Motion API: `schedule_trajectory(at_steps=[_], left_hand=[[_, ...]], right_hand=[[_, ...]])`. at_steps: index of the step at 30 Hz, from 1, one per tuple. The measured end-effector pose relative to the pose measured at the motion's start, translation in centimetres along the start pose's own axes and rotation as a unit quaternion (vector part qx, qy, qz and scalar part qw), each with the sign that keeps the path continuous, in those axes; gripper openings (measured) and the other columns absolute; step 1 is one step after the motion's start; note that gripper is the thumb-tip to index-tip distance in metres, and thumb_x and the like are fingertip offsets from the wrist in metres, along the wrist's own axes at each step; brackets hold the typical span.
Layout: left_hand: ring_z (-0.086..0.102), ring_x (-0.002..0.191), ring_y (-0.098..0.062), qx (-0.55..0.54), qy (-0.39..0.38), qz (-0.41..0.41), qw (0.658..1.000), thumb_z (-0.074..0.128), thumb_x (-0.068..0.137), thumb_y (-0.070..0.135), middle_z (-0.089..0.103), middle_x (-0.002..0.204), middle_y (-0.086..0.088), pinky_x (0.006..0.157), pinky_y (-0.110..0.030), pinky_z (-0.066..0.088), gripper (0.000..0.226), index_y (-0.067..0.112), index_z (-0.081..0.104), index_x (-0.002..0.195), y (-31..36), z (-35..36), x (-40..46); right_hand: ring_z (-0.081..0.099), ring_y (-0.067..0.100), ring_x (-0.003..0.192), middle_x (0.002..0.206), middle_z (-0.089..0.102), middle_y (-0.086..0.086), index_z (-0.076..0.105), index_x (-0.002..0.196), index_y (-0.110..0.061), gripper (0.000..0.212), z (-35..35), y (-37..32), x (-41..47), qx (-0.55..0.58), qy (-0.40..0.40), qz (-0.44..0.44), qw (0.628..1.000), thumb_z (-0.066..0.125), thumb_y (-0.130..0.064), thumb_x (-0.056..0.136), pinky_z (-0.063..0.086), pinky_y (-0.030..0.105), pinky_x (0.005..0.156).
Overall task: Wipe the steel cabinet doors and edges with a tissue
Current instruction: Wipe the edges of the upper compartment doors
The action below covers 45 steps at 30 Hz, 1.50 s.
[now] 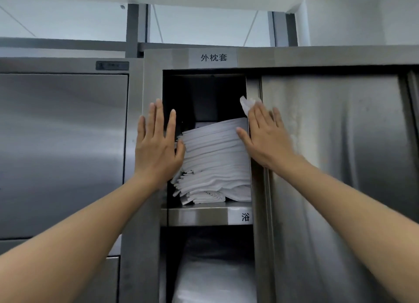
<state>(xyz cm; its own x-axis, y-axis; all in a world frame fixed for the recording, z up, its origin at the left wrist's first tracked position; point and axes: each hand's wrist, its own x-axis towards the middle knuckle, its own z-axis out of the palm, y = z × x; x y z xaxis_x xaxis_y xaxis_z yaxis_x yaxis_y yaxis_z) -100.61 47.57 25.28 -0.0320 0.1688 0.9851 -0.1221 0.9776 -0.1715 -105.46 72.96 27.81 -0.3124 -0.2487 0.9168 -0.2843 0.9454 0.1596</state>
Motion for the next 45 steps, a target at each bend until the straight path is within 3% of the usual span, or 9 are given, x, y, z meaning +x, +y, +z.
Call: schedule_trajectory(at_steps=[4, 10, 12, 16, 22, 29, 33, 40, 45], left_hand=[[0.004, 0.152, -0.034, -0.007, -0.001, 0.004, 1.000, 0.030, 0.093, 0.035, 0.009, 0.163, -0.024, 0.123, -0.051, 0.007, 0.070, 0.004, 0.027, 0.155, -0.1, -0.2, -0.1], [0.007, 0.151, -0.037, 0.005, -0.006, -0.010, 1.000, 0.040, 0.091, 0.030, 0.010, 0.162, -0.025, 0.122, -0.052, 0.008, 0.070, 0.000, 0.026, 0.154, 0.2, -0.2, 0.0], [0.007, 0.151, -0.037, 0.009, -0.006, -0.007, 1.000, 0.039, 0.092, 0.031, 0.010, 0.162, -0.025, 0.122, -0.052, 0.009, 0.070, 0.000, 0.027, 0.153, 0.2, -0.2, 0.1], [0.008, 0.151, -0.037, 0.002, -0.018, -0.001, 1.000, 0.039, 0.092, 0.029, 0.011, 0.162, -0.026, 0.121, -0.052, 0.008, 0.069, 0.000, 0.027, 0.153, 0.0, -0.3, -0.1], [0.008, 0.151, -0.037, -0.010, -0.034, -0.005, 0.999, 0.041, 0.094, 0.025, 0.012, 0.162, -0.025, 0.122, -0.052, 0.007, 0.067, 0.000, 0.025, 0.154, 0.1, -0.7, 0.0], [0.008, 0.152, -0.032, -0.059, -0.025, -0.015, 0.998, 0.041, 0.095, 0.019, 0.012, 0.164, -0.017, 0.122, -0.050, 0.002, 0.066, 0.002, 0.021, 0.155, 0.6, -1.4, -0.5], [0.009, 0.152, -0.031, -0.117, -0.003, -0.059, 0.991, 0.034, 0.095, 0.021, 0.015, 0.164, -0.016, 0.123, -0.044, -0.002, 0.065, 0.001, 0.021, 0.155, 1.9, -3.2, -6.0], [0.010, 0.152, -0.035, -0.101, -0.055, -0.096, 0.989, 0.039, 0.095, 0.022, 0.014, 0.163, -0.021, 0.121, -0.055, 0.016, 0.066, -0.001, 0.021, 0.155, 3.5, -2.8, -23.4], [0.007, 0.152, -0.037, -0.094, -0.070, -0.098, 0.988, 0.039, 0.094, 0.020, 0.013, 0.162, -0.023, 0.122, -0.052, 0.016, 0.067, -0.002, 0.018, 0.154, 3.8, -1.4, -26.4]], right_hand=[[-0.007, 0.020, 0.153, 0.166, -0.002, 0.013, 0.006, 0.157, -0.002, 0.078, 0.1, 0.6, 1.9, 0.005, 0.001, -0.005, 1.000, 0.004, -0.056, 0.101, -0.010, 0.042, 0.122], [0.022, 0.034, 0.149, 0.159, 0.025, 0.023, 0.031, 0.149, 0.009, 0.078, 5.4, -1.7, -13.2, 0.044, 0.009, -0.046, 0.998, 0.015, -0.054, 0.105, 0.017, 0.049, 0.119], [0.019, 0.032, 0.150, 0.160, 0.024, 0.022, 0.028, 0.150, 0.008, 0.084, 4.4, -1.8, -11.5, 0.029, 0.007, -0.040, 0.999, 0.007, -0.059, 0.103, 0.011, 0.047, 0.120], [-0.009, 0.019, 0.153, 0.165, -0.003, 0.013, 0.004, 0.157, -0.001, 0.096, 1.1, -0.6, -3.2, 0.011, -0.023, 0.012, 1.000, -0.011, -0.065, 0.087, -0.017, 0.038, 0.118], [-0.003, 0.022, 0.153, 0.166, 0.001, 0.013, 0.007, 0.156, 0.000, 0.081, 4.9, -3.5, -11.4, 0.096, 0.000, 0.035, 0.995, 0.005, -0.058, 0.100, -0.010, 0.039, 0.122], [0.017, 0.030, 0.151, 0.162, 0.017, 0.020, 0.020, 0.153, 0.007, 0.077, 6.1, -3.2, -14.3, 0.055, 0.007, 0.008, 0.998, 0.007, -0.053, 0.105, 0.003, 0.045, 0.123], [0.015, 0.029, 0.151, 0.162, 0.017, 0.020, 0.020, 0.153, 0.007, 0.077, 6.4, -3.2, -14.4, 0.042, 0.011, 0.006, 0.999, 0.018, -0.051, 0.103, 0.002, 0.047, 0.122], [-0.001, 0.025, 0.153, 0.165, 0.004, 0.017, 0.007, 0.155, 0.003, 0.081, 6.4, -3.3, -14.4, 0.049, 0.000, 0.016, 0.999, 0.012, -0.056, 0.100, -0.008, 0.043, 0.121], [0.003, 0.024, 0.153, 0.165, 0.007, 0.015, 0.010, 0.156, 0.002, 0.075, 7.5, -4.2, -16.4, 0.095, 0.023, 0.039, 0.994, 0.020, -0.050, 0.103, -0.004, 0.046, 0.123]])
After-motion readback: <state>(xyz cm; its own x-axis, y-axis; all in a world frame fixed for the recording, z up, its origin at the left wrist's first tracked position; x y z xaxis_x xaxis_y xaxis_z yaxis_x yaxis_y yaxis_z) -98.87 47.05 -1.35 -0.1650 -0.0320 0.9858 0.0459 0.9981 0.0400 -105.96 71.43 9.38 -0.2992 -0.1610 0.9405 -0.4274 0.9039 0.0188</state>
